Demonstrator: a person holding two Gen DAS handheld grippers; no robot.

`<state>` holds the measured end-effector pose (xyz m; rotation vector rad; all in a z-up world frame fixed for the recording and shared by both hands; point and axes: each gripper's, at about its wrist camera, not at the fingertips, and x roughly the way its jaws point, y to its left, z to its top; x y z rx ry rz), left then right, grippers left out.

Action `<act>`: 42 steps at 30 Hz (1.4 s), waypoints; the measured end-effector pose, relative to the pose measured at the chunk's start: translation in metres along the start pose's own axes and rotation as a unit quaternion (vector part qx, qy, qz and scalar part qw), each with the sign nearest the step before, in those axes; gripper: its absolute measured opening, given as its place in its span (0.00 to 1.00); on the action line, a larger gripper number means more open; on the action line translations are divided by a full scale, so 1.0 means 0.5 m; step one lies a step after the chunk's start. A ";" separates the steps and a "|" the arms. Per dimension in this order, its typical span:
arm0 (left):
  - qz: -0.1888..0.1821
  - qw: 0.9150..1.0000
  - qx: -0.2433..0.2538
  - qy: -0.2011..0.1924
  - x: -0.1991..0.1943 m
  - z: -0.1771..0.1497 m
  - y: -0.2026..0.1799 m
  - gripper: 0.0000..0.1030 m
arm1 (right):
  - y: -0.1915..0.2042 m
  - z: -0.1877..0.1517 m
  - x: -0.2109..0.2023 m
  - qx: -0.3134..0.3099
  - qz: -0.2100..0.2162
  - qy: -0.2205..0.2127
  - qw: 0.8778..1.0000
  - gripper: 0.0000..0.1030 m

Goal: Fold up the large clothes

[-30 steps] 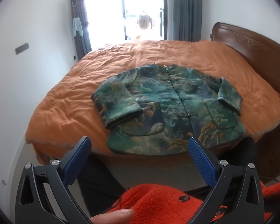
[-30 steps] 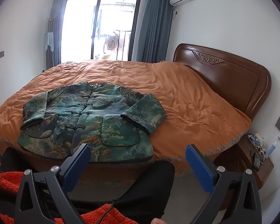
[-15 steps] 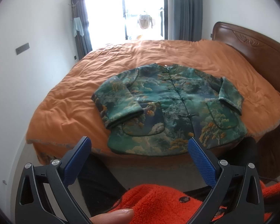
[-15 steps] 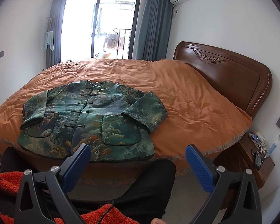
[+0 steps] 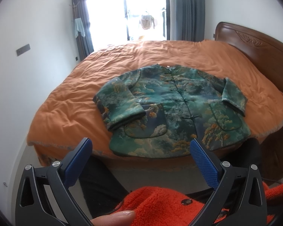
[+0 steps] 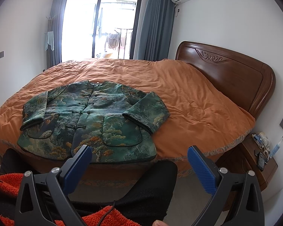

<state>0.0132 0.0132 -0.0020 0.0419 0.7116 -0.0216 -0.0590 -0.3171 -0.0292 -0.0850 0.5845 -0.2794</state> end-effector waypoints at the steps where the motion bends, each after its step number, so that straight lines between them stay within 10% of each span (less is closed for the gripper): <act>1: 0.000 1.000 0.002 0.000 -0.016 0.000 0.005 1.00 | 0.001 0.000 0.002 -0.001 0.000 0.000 1.000 1.00; 42: 0.008 1.000 0.003 -0.007 -0.019 -0.001 0.008 1.00 | 0.007 0.006 0.008 -0.004 0.008 0.002 1.000 1.00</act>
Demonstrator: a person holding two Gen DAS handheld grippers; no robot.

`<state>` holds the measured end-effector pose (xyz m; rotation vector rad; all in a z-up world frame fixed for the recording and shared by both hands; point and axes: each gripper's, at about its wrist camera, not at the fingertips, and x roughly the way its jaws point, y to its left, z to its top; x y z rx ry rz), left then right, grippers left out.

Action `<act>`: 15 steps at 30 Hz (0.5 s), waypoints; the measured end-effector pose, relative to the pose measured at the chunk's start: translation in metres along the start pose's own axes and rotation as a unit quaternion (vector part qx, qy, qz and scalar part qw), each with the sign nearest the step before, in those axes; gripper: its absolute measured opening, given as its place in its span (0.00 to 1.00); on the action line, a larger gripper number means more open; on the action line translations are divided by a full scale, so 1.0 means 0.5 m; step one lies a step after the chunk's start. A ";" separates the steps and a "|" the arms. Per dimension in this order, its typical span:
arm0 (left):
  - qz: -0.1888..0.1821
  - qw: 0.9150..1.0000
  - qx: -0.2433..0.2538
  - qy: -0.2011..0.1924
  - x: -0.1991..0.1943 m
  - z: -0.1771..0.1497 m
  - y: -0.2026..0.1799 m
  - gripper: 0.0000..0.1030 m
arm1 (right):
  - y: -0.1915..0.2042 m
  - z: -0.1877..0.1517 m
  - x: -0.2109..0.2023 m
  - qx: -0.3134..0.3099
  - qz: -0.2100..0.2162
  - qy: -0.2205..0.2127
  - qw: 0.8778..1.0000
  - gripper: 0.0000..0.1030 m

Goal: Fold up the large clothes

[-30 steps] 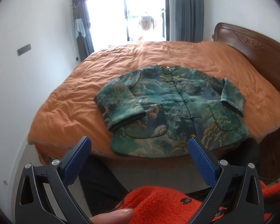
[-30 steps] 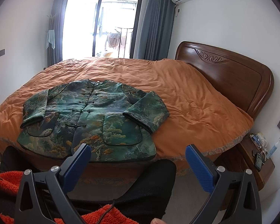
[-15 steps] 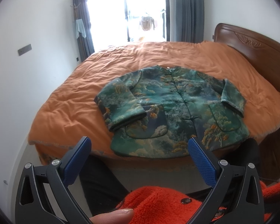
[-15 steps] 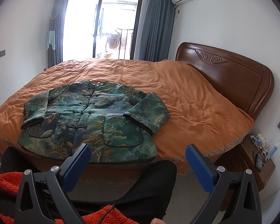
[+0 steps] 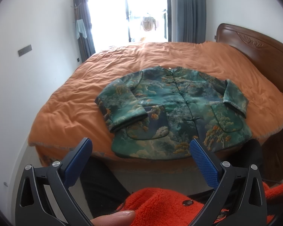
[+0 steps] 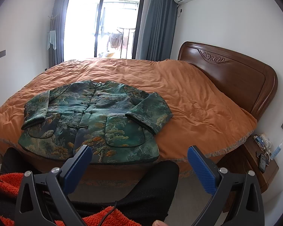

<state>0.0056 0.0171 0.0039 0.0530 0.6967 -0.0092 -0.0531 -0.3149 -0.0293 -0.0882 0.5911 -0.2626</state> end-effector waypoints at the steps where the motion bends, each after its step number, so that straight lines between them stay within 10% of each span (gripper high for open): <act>1: 0.000 1.000 0.000 0.000 0.000 0.000 0.000 1.00 | 0.000 0.000 0.000 0.000 0.000 0.001 1.000 1.00; 15: 0.001 1.000 0.000 0.000 0.000 0.000 0.000 1.00 | 0.011 0.000 0.002 -0.004 0.005 0.003 1.000 1.00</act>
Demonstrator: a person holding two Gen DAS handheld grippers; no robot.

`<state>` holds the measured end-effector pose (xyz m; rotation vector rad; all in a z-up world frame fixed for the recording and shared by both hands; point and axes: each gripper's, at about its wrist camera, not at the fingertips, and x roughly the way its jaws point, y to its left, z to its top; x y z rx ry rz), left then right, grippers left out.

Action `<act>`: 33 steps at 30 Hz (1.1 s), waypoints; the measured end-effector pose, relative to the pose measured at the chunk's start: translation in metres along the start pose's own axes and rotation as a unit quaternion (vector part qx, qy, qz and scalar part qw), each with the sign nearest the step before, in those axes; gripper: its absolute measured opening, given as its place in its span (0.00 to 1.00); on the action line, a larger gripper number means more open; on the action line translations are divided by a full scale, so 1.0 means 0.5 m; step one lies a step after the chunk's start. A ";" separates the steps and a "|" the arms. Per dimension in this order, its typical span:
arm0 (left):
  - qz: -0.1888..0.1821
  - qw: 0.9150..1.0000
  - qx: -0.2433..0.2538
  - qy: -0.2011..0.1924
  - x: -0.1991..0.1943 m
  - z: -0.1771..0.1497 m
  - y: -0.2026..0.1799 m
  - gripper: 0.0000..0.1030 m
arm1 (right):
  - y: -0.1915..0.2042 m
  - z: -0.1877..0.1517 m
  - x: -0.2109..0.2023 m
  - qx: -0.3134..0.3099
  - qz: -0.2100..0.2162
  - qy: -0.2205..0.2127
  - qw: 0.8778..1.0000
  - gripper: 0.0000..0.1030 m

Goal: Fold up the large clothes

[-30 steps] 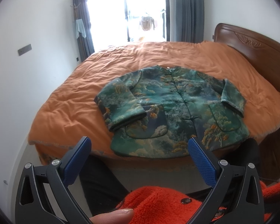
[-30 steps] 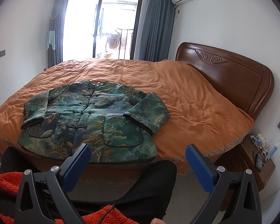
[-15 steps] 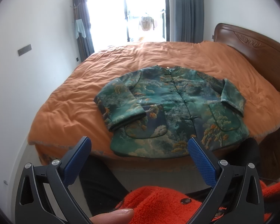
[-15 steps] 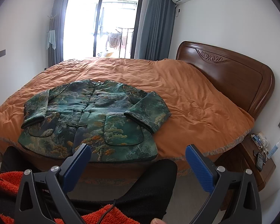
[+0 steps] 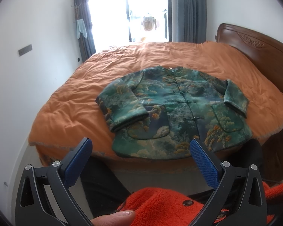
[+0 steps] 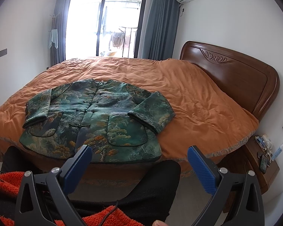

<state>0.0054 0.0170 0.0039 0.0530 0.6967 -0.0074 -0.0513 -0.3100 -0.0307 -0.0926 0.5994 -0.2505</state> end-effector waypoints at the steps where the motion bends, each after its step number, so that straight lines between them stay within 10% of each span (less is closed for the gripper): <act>1: 0.000 1.000 0.000 0.000 0.000 0.000 0.000 1.00 | 0.001 0.000 0.000 0.000 0.000 0.000 1.000 1.00; 33: 0.014 1.000 -0.011 0.009 0.020 0.006 0.022 1.00 | 0.032 0.028 0.027 -0.021 0.035 -0.001 0.999 1.00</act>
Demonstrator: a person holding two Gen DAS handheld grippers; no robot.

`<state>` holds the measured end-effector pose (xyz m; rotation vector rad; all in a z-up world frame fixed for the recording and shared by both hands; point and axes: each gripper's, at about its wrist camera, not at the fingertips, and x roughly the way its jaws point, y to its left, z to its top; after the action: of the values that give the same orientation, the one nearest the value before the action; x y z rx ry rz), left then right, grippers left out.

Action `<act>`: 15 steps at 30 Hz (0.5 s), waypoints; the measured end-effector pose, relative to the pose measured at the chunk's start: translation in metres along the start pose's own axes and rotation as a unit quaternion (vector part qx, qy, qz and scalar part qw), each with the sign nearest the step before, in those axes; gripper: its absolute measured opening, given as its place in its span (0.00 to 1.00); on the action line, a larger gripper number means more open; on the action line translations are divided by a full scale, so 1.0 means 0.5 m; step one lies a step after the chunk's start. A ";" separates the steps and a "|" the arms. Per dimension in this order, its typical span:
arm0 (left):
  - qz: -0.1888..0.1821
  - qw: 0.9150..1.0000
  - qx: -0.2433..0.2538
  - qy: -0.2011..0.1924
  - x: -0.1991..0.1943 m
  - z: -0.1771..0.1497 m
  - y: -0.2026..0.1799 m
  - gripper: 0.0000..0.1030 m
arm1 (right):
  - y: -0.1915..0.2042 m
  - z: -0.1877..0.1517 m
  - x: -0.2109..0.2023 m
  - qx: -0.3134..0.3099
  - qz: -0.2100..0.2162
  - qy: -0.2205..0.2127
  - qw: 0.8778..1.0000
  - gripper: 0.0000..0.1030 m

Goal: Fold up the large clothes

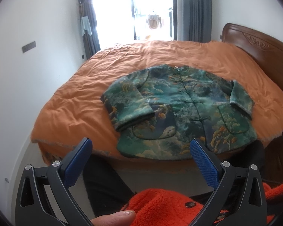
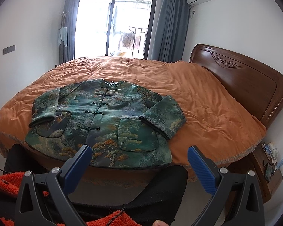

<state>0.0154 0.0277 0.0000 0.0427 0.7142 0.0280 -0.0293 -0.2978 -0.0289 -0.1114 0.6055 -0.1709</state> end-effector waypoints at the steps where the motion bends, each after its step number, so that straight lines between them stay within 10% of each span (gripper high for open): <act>1: 0.000 1.000 0.001 0.001 0.001 0.002 0.000 1.00 | -0.001 0.000 0.002 0.001 0.001 0.001 1.000 1.00; 15: 0.012 1.000 0.006 0.007 0.029 0.012 -0.006 1.00 | 0.006 0.011 0.032 -0.002 0.010 0.010 1.000 1.00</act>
<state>0.0303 0.0252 -0.0048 0.0621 0.7271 0.0471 -0.0130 -0.2976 -0.0339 -0.1069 0.6260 -0.1521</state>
